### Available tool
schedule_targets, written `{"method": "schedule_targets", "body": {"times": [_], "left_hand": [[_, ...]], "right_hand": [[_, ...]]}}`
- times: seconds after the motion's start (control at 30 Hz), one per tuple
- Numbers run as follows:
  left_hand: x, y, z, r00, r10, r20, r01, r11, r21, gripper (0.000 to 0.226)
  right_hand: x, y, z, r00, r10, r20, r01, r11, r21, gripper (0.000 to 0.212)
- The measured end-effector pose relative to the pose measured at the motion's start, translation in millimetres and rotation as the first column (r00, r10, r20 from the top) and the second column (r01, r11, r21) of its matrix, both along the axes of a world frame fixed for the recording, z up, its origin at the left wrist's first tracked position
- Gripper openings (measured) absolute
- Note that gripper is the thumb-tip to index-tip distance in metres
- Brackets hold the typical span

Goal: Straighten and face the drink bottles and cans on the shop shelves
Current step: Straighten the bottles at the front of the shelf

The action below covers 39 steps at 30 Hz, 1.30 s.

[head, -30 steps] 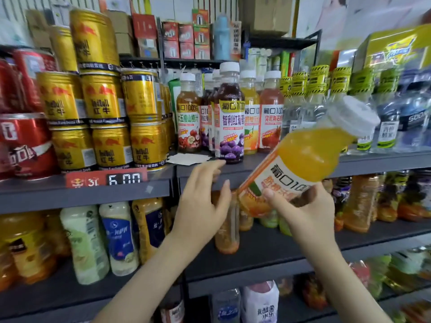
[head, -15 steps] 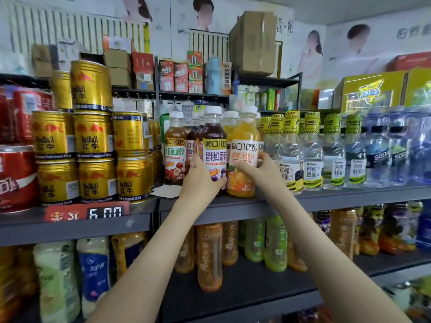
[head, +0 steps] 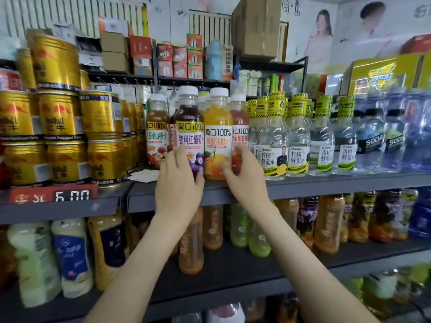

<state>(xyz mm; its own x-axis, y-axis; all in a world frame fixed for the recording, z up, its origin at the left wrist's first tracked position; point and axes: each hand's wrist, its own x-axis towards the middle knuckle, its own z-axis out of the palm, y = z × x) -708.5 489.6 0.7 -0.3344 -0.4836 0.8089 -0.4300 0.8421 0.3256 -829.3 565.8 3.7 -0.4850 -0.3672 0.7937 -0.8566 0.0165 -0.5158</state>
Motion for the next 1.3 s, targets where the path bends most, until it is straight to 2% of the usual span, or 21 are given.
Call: {"method": "schedule_targets", "body": {"times": [0.07,0.17,0.23,0.3,0.47,0.6,0.73,0.87,0.97,1.1,1.2,1.3], "left_hand": [[3.9,20.5,-23.3,0.985,-0.163,-0.063,0.158,0.984,-0.084,0.049],[6.0,42.5,-61.9,0.892,-0.443,-0.092,0.431,0.894,-0.118,0.030],[3.1,50.5,-83.0,0.860,-0.506,-0.073,0.498,0.861,-0.098,0.028],[-3.6,54.0,-100.8,0.850,-0.526,-0.037,0.526,0.850,-0.007,0.027],[-25.9,56.9,-135.8,0.852,-0.515,0.090,0.472,0.832,0.291,0.036],[-52.9,68.1,-159.0,0.847,-0.495,0.193,0.385,0.822,0.420,0.040],[-83.0,86.0,-173.0,0.831,-0.477,0.288,0.325,0.835,0.445,0.045],[-118.6,101.5,-174.1,0.845,-0.427,0.321,0.276,0.864,0.422,0.045],[-151.1,118.3,-178.6,0.873,-0.385,0.298,0.243,0.875,0.419,0.046],[-199.9,148.1,-187.4,0.902,-0.348,0.257,0.217,0.878,0.426,0.046],[-227.7,164.6,-195.2,0.919,-0.312,0.239,0.190,0.885,0.425,0.045],[-240.0,172.3,-199.9,0.933,-0.284,0.221,0.169,0.888,0.427,0.045]], "right_hand": [[9.2,13.7,-22.7,0.997,0.002,-0.072,-0.006,0.998,-0.060,0.033],[17.9,36.7,-58.5,0.991,0.006,-0.131,-0.018,0.996,-0.091,0.030],[18.6,49.2,-78.7,0.990,-0.017,-0.138,0.004,0.996,-0.090,0.028],[15.7,59.9,-95.5,0.994,-0.033,-0.104,0.026,0.998,-0.063,0.027],[0.4,86.1,-133.4,0.991,-0.131,-0.028,0.131,0.991,0.019,0.027],[-26.4,110.5,-163.5,0.959,-0.231,0.164,0.206,0.966,0.159,0.035],[-78.6,136.2,-179.8,0.871,-0.384,0.306,0.321,0.917,0.236,0.041],[-133.2,157.2,-185.3,0.799,-0.412,0.439,0.368,0.911,0.185,0.047],[-177.2,166.8,-192.0,0.802,-0.380,0.461,0.352,0.924,0.148,0.055],[-225.6,173.9,-197.3,0.839,-0.264,0.476,0.206,0.963,0.171,0.067],[-247.1,174.9,-200.9,0.873,-0.179,0.454,0.114,0.979,0.168,0.063],[-261.1,171.7,-201.5,0.902,-0.161,0.401,0.093,0.979,0.182,0.064]]}}
